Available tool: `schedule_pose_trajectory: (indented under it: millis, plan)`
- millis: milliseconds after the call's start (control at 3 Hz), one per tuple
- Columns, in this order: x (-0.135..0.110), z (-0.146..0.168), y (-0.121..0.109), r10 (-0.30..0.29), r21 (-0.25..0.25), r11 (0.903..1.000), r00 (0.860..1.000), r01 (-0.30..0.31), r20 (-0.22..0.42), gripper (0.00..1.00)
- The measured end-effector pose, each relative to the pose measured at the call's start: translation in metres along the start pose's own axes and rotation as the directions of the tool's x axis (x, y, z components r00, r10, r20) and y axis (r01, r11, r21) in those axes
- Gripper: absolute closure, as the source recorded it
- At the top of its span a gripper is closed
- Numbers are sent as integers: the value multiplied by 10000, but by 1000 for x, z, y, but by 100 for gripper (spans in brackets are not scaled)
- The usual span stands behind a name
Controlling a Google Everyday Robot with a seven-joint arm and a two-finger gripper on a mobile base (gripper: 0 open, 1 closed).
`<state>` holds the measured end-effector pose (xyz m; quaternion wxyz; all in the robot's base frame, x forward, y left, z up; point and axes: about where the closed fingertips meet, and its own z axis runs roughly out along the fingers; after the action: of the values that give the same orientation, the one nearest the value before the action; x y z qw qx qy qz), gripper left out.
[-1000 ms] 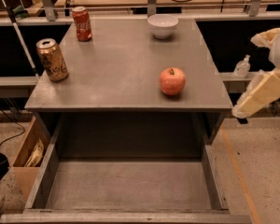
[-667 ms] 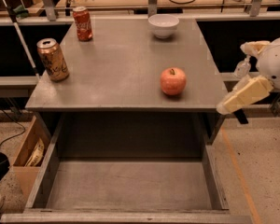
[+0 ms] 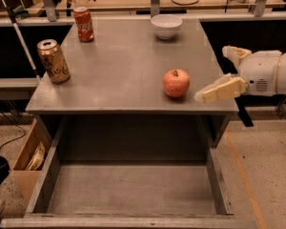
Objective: Move apple near coke can
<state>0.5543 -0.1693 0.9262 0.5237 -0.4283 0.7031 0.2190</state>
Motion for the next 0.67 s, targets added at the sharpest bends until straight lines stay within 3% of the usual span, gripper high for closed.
schedule_pose_trajectory:
  millis: [333,667]
  plan:
    - [-9,14,-1,485,-202,9987,9906,-463,1279,0]
    - [-12,18,1,561,-304,9982,9880,-523,1441,0]
